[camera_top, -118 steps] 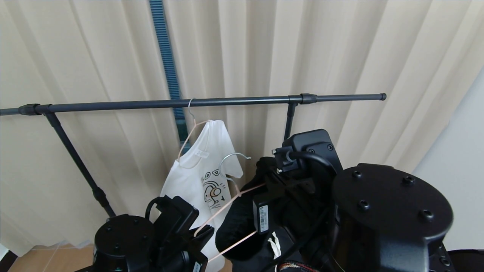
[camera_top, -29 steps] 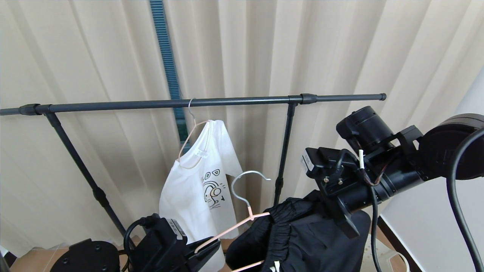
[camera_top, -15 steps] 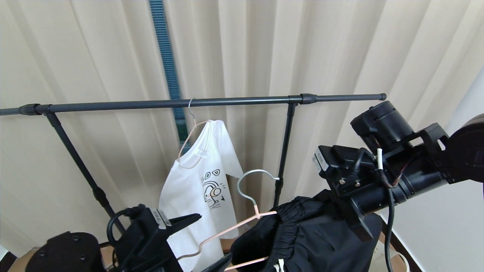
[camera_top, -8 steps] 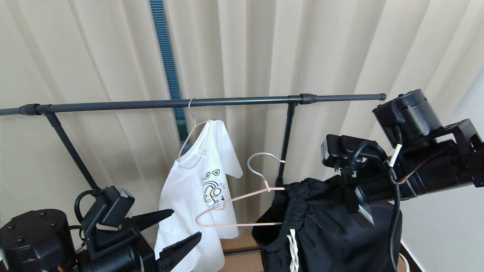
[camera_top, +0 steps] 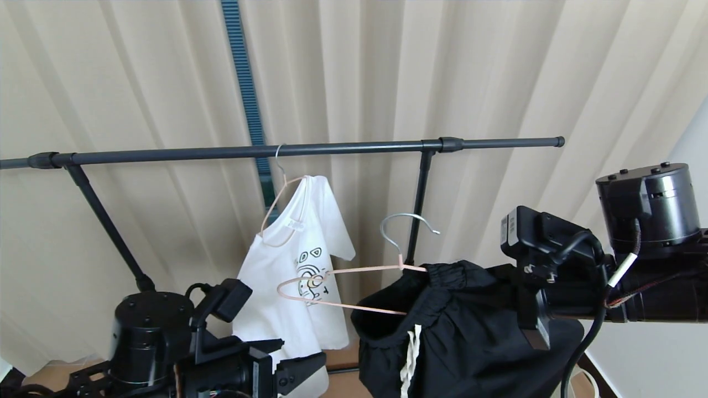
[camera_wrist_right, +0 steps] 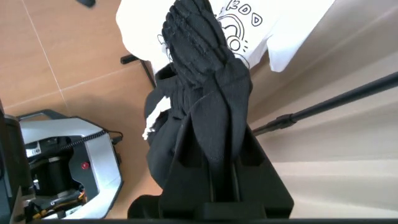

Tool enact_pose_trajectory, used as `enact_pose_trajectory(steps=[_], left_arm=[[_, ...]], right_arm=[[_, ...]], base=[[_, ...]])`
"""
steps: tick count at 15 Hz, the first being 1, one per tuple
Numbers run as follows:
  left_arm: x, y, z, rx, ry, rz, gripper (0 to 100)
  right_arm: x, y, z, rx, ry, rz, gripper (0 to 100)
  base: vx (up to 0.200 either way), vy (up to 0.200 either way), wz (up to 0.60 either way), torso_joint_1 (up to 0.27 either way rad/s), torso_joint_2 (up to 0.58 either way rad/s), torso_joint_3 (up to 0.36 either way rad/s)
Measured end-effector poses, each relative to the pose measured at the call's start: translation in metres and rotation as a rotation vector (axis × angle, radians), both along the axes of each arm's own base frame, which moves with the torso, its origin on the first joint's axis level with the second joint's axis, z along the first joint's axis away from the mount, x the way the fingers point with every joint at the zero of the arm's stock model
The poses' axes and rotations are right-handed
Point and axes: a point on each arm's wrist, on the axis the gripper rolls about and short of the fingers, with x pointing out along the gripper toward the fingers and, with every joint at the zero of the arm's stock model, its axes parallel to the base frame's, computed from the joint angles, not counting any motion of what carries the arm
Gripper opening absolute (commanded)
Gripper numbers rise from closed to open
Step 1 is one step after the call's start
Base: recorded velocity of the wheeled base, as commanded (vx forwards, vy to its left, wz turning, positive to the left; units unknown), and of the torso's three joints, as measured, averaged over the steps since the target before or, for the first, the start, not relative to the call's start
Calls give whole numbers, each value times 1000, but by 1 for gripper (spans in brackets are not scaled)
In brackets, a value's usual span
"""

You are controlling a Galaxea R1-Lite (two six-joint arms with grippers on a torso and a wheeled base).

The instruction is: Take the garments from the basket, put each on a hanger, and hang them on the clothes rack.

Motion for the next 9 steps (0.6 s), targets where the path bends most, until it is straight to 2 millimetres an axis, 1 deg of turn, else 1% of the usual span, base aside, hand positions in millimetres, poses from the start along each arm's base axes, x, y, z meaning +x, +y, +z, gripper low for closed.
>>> enact_pose_trajectory(steps=[3, 5, 7, 9], left_arm=[[17, -18, -11, 29, 22, 51, 100], [28, -30, -17, 39, 25, 62, 100], [33, -37, -21, 39, 33, 59, 100], [42, -44, -21, 21, 26, 62, 100]], right_arm=[[-4, -1, 4, 49, 36, -36, 0], [-6, 1, 10, 96, 27, -45, 0], [-8, 1, 13, 122, 37, -57, 0], [-11, 1, 15, 134, 36, -55, 0]], base=[[0, 0, 0, 0, 0, 0], [0, 0, 0, 0, 0, 0], [0, 0, 0, 0, 0, 0], [0, 0, 0, 0, 0, 0]])
